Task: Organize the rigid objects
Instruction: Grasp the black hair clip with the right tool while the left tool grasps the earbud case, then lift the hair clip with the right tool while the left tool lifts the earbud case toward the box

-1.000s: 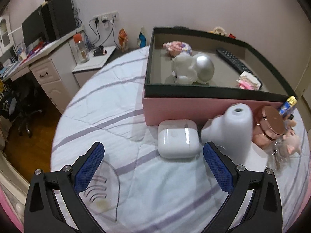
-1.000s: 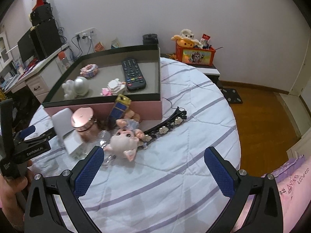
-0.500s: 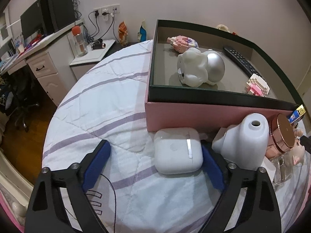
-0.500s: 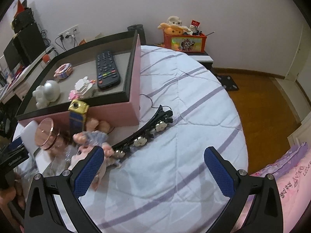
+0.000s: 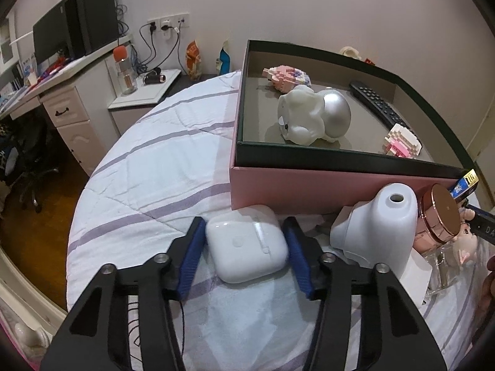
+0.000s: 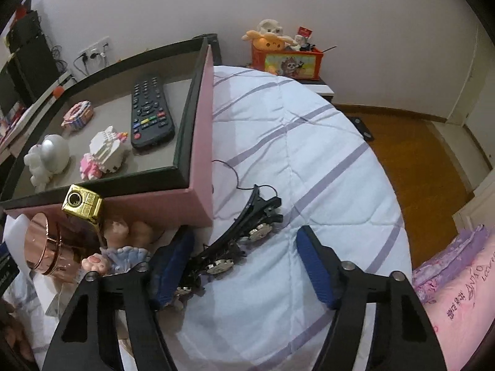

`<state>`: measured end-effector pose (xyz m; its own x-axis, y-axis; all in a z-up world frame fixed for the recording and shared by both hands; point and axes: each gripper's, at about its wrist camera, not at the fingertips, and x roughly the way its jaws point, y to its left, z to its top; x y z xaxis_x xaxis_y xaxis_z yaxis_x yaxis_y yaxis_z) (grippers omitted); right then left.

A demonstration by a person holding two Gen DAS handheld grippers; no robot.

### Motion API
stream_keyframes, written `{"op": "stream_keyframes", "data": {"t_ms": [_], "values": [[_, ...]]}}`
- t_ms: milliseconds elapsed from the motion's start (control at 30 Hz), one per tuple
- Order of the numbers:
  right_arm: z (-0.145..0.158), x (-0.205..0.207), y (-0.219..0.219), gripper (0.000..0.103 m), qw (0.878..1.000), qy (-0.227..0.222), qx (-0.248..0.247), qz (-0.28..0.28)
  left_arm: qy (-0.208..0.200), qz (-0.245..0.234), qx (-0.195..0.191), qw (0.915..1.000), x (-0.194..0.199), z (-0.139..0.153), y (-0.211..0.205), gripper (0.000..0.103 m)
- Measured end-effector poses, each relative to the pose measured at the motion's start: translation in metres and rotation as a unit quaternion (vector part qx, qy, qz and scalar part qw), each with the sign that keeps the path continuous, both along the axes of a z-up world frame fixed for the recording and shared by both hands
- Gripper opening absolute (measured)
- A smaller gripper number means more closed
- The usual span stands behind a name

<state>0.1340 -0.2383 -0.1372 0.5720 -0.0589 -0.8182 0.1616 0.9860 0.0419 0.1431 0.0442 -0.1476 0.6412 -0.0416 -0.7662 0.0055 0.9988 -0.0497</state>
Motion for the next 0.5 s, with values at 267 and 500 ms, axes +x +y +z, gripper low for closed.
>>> {"op": "stream_keyframes", "data": {"t_ms": [267,500], "values": [[0.006,-0.013,-0.015,0.023,1.000,-0.011,0.007,0.004,-0.003,-0.004,-0.018,0.9998,-0.008,0.003,0.006,0.050],[0.009,-0.029,-0.024,0.021,0.999,-0.017,0.029,0.014,-0.005,-0.005,-0.018,0.9998,-0.021,0.007,0.005,0.050]]}}
